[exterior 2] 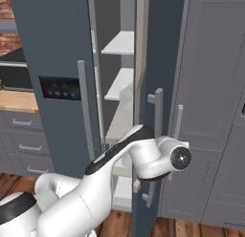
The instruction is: Retrieve a lemon from the fridge and place it on the cutting board with the fish.
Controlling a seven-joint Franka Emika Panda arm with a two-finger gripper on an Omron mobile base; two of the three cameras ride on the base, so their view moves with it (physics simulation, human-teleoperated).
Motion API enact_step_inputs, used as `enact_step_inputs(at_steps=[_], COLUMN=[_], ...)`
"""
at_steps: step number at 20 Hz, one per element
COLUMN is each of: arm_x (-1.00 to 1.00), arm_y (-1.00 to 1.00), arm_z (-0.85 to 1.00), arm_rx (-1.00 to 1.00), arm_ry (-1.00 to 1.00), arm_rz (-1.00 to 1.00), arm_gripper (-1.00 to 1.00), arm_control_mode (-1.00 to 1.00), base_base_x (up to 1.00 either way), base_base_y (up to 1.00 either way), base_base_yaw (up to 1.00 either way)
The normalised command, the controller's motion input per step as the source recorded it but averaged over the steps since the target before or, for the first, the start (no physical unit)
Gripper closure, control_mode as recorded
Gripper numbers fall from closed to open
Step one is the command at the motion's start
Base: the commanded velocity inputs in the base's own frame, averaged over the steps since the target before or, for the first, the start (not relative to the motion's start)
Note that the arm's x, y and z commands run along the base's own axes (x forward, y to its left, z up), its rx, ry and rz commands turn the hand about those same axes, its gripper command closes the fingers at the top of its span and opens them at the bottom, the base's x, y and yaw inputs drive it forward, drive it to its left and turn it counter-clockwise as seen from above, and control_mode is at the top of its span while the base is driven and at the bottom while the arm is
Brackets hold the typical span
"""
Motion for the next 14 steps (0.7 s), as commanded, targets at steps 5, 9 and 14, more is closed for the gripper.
enact_step_inputs(at_steps=[5,9,14], arm_x=[-0.54,-0.72,-0.33], arm_y=[0.01,0.0,0.37], arm_z=[0.01,0.1,0.02], arm_rx=[-0.05,-0.12,-0.36], arm_ry=[-0.03,-0.07,0.02], arm_rz=[0.0,-0.02,-0.03], arm_gripper=[-1.0,-1.0,-1.0], arm_control_mode=[-1.0,-1.0,-1.0], base_base_x=[0.0,0.0,0.0], base_base_y=[0.0,0.0,0.0], base_base_yaw=[0.0,0.0,0.0])
